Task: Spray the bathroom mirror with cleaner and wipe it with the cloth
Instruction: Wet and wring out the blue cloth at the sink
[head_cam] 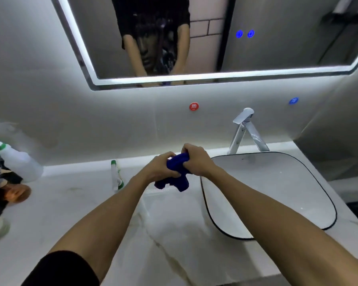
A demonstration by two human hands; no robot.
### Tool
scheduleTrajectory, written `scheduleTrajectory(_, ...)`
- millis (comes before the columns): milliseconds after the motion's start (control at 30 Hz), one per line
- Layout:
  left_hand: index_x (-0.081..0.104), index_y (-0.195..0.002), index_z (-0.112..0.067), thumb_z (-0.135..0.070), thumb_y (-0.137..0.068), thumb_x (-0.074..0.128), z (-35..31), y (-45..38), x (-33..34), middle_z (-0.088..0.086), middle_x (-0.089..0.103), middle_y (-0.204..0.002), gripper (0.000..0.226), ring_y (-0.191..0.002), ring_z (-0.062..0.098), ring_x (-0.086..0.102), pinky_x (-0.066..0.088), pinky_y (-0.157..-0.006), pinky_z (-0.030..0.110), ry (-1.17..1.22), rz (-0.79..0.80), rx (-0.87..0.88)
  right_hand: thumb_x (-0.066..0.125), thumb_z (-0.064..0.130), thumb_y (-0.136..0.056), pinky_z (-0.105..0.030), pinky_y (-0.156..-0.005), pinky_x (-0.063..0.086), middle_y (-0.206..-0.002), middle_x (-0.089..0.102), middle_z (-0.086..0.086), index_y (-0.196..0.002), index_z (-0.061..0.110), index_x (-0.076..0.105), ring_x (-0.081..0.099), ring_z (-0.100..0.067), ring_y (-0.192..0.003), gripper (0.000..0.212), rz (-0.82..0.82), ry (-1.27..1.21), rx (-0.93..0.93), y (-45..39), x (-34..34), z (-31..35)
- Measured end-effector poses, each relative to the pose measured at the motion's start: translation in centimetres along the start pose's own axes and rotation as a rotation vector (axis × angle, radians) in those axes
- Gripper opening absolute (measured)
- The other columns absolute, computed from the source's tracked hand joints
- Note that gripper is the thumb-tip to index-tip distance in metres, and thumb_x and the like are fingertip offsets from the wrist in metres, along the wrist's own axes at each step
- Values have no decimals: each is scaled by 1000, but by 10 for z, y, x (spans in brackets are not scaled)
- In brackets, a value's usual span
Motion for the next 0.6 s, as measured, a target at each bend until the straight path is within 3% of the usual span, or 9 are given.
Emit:
scheduleTrajectory(100, 56, -121, -25, -14, -67, 83, -34, -9, 3, -3, 68, -107, 61, -96, 17, 66, 59, -82, 35, -31, 110, 62, 60, 3, -76, -35, -72, 58, -88, 63, -2, -94, 18, 53, 62, -20, -82, 24, -42, 31, -8, 9, -34, -5)
scheduleTrajectory(233, 60, -108, -22, -8, -73, 72, -69, -20, 23, 1, 70, -98, 40, -90, 20, 66, 57, -78, 31, -260, 168, 70, 60, 2, -78, -34, -76, 56, -91, 62, -3, -94, 17, 53, 61, -21, -86, 23, -10, 112, 0, 20, -72, -24)
scheduleTrajectory(333, 62, -91, -20, -12, -75, 66, -94, -26, 43, 1, 67, -79, 18, -75, 21, 64, 51, -64, 27, -425, 153, 66, 64, 6, -78, -34, -79, 56, -97, 62, -6, -97, 15, 53, 60, -22, -89, 24, 127, 213, 46, 26, -91, -48)
scheduleTrajectory(433, 61, -80, -16, -10, -75, 60, -125, -38, 70, 5, 65, -72, 8, -67, 25, 62, 51, -61, 32, -557, 116, 108, 64, 11, -80, -34, -76, 51, -98, 62, -10, -100, 9, 55, 61, -26, -91, 22, 279, 385, 78, 34, -111, -75)
scheduleTrajectory(500, 60, -77, -18, -8, -76, 58, -148, -48, 89, 4, 65, -72, 10, -66, 23, 60, 49, -62, 31, -590, 96, 158, 62, 12, -81, -34, -76, 51, -98, 61, -11, -100, 6, 56, 60, -26, -88, 21, 329, 405, 100, 38, -125, -98)
scheduleTrajectory(600, 54, -73, -27, -4, -78, 57, -176, -65, 119, -3, 60, -70, 23, -65, 16, 56, 45, -63, 28, -534, 83, 190, 60, 8, -81, -37, -78, 53, -98, 62, -13, -102, 4, 56, 59, -25, -88, 22, 359, 241, 144, 44, -148, -140)
Point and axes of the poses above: each hand's wrist, its own y-axis away from the middle knuckle, its own x-axis out of the palm, z = x × y, the point moved 2 cm from there along -y, towards the middle knuckle
